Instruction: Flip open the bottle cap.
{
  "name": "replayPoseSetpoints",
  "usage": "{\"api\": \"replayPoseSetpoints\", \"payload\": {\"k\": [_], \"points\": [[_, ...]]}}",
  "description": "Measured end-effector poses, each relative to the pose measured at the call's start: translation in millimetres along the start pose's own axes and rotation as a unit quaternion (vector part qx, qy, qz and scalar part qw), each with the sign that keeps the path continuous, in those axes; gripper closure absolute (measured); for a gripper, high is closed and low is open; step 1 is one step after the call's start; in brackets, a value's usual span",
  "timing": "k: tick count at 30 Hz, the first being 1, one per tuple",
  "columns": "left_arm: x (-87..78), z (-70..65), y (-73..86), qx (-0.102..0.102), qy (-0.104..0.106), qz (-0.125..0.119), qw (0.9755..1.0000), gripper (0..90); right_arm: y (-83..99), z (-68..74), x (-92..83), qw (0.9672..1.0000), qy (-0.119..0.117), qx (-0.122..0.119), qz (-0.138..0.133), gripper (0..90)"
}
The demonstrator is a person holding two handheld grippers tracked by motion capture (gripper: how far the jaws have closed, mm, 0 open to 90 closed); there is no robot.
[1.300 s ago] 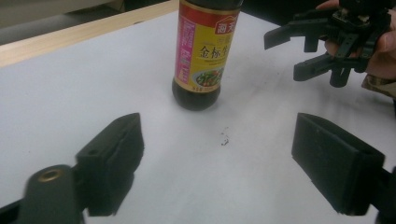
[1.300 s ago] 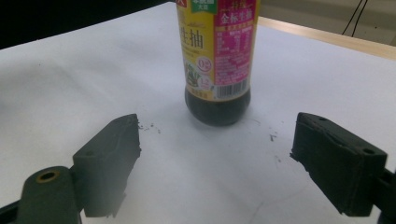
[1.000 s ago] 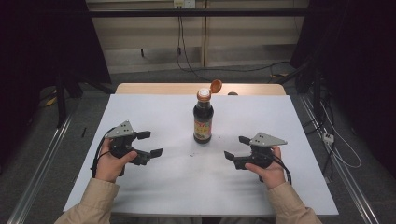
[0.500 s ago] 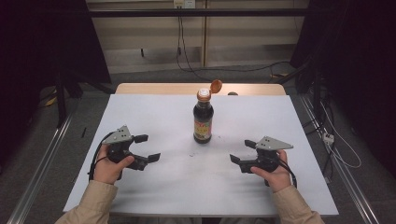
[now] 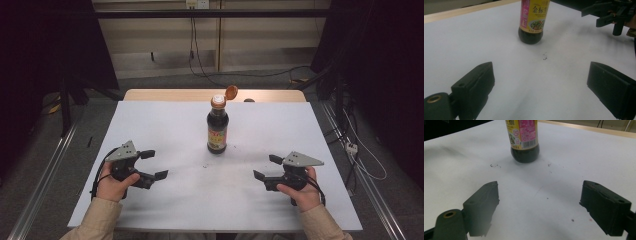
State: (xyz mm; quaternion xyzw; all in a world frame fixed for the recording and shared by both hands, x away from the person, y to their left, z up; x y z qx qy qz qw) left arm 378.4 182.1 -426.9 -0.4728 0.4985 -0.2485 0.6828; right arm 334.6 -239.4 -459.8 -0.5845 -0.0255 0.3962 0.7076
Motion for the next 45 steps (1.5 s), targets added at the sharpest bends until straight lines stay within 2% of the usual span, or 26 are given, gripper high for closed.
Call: {"api": "replayPoseSetpoints", "payload": {"k": [8,13,28,36,45], "points": [[-4.5,-0.6,3.6,0.000,-0.003,-0.005,1.0000,7.3,6.9,-1.9,-11.0,0.9999,0.007,-0.007,0.003,14.9],[-6.5,-2.0,8.3,-0.002,-0.003,0.002,1.0000,7.4,9.3,-3.0,-14.4,1.0000,0.004,-0.002,0.002,14.9],[-15.8,-4.8,21.4,-0.006,-0.006,0.013,0.9999,7.6,13.7,-10.4,-27.1,0.9999,0.017,0.003,0.000,15.1],[-20.5,-6.3,25.2,-0.009,-0.006,0.010,0.9999,7.9,16.7,-11.8,-32.8,0.9997,0.023,-0.007,0.001,15.3],[-24.8,-7.8,28.8,-0.014,-0.009,0.008,0.9998,7.9,20.5,-14.2,-38.4,0.9996,0.027,-0.004,0.002,15.7]]}}
Point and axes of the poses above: each handheld gripper's, and its own axes: x roughly forward along the jaws, y roughly out of its underside, z roughly to its left, the point moved 4 cm from there along x, roughly forward along the jaws, and after that the axes turned 13 degrees about x, right-handed, at the moved point
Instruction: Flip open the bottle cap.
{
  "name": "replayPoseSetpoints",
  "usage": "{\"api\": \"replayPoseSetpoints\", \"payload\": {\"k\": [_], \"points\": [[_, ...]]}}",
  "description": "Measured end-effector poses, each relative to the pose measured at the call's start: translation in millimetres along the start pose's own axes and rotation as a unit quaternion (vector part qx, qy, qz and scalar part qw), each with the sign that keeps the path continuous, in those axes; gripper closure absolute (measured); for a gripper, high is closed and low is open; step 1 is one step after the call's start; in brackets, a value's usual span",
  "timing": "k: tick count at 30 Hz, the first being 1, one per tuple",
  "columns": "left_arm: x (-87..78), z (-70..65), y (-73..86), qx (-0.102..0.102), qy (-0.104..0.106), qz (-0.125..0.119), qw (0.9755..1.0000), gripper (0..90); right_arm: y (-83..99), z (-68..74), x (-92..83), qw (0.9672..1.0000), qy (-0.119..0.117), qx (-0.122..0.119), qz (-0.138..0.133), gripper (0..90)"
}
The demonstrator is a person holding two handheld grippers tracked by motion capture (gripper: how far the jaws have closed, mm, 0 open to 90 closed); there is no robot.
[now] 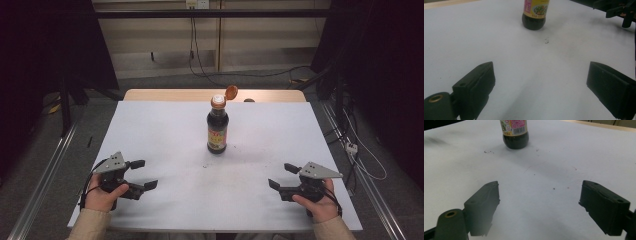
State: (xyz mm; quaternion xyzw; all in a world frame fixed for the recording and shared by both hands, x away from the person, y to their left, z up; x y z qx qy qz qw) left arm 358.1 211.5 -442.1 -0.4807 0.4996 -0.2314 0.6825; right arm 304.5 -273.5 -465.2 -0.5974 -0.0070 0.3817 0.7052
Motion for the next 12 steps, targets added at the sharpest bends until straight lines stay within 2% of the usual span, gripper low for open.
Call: {"api": "replayPoseSetpoints", "payload": {"k": [12], "points": [[-0.7,-0.4,2.7,0.001,-0.001,0.002,1.0000,7.8,2.6,-0.7,0.1,0.9999,0.006,-0.008,0.005,16.0]]}}
Point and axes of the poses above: each handheld gripper's, and its own axes: x roughly forward along the jaws, y roughly out of its underside, z roughly to its left, the point moved 4 cm from there along x, roughly forward along the jaws, and after that the axes turned 13 degrees about x, right-handed, at the moved point
